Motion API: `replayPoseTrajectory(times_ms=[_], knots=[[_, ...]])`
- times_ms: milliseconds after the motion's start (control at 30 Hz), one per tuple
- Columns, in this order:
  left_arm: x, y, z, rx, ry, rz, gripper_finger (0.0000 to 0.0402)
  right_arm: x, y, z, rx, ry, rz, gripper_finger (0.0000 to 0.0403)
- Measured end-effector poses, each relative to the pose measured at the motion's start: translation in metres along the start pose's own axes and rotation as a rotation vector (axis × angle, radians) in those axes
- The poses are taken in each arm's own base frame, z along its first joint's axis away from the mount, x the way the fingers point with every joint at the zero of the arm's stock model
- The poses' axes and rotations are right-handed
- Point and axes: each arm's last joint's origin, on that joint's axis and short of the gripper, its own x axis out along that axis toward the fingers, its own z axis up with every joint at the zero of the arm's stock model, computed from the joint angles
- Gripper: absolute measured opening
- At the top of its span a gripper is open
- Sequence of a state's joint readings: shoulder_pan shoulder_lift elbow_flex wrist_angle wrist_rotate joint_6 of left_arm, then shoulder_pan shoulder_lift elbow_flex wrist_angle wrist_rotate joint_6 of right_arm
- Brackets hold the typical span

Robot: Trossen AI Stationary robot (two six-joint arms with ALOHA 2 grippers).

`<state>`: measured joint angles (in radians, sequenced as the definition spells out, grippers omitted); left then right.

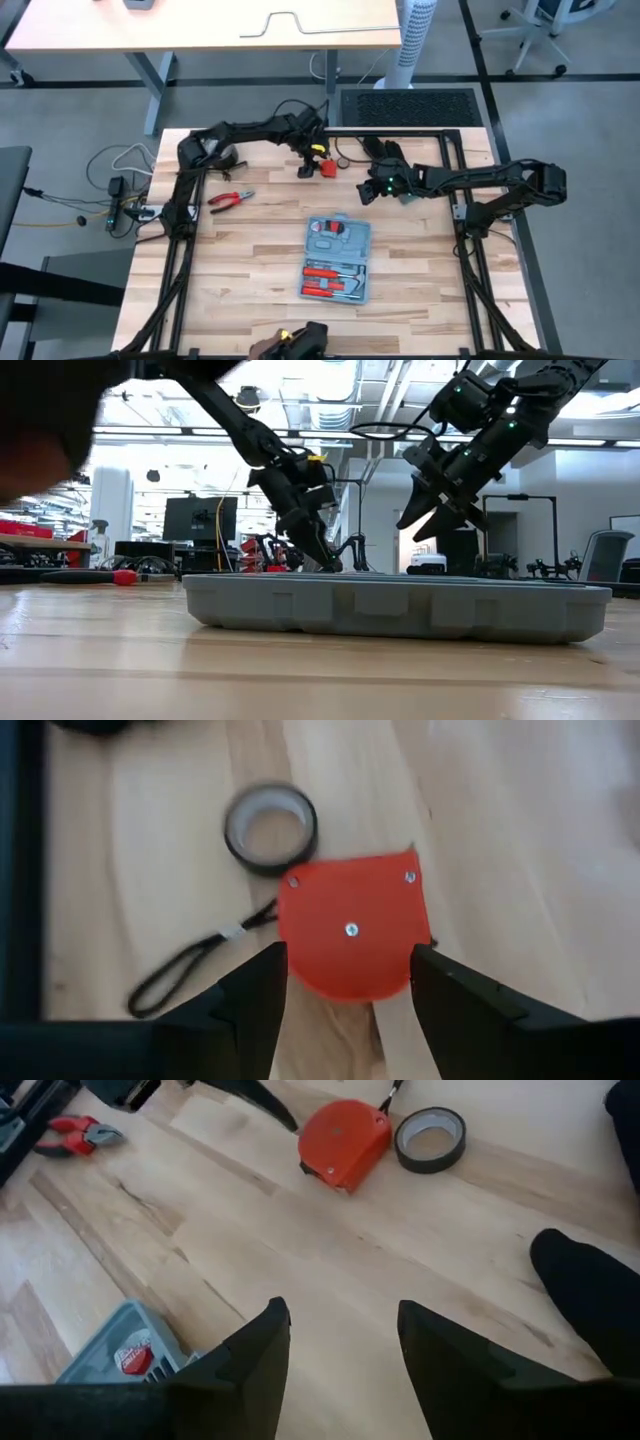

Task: Prefit tool cases
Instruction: Put the orange measuring tape into the gray prefit tool case

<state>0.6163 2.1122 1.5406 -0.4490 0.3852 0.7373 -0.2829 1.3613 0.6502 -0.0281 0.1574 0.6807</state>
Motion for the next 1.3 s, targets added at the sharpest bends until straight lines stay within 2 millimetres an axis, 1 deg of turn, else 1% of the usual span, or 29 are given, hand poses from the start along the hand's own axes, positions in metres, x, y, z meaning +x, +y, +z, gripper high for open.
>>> replayPoseTrajectory(times_ms=[133,300,367,467,700,767,900,1133,1300], knots=[[0.012,0.004,-0.003,-0.016,0.044,-0.054,0.0202,0.0,0.0,-0.001,-0.002,0.005,-0.002,0.0196],[0.02,0.007,-0.003,-0.032,0.045,-0.086,0.0202,0.0,0.0,-0.001,-0.002,0.008,-0.003,0.0196],[0.02,0.008,-0.003,-0.036,0.05,-0.077,0.0202,0.0,0.0,-0.002,-0.003,0.012,-0.007,0.0196],[0.021,0.009,-0.002,-0.028,0.084,-0.015,0.0202,0.0,-0.001,-0.002,-0.004,0.018,-0.012,0.0196],[0.026,0.008,-0.002,-0.062,0.105,0.023,0.0202,0.0,-0.001,-0.002,-0.005,0.017,-0.011,0.0196],[0.026,0.008,0.001,-0.08,0.109,0.062,0.0202,0.0,-0.001,-0.002,-0.006,0.018,-0.012,0.0196],[0.025,0.006,0.005,-0.188,0.153,0.147,0.0202,0.0,-0.001,-0.002,-0.006,0.018,-0.012,0.0196],[0.02,0.003,0.006,-0.163,0.243,0.201,0.0202,0.0,-0.002,-0.001,-0.011,0.016,-0.015,0.0196],[0.02,0.001,0.007,-0.163,0.239,0.188,0.0202,0.0,-0.002,-0.002,-0.011,0.017,-0.015,0.0196]])
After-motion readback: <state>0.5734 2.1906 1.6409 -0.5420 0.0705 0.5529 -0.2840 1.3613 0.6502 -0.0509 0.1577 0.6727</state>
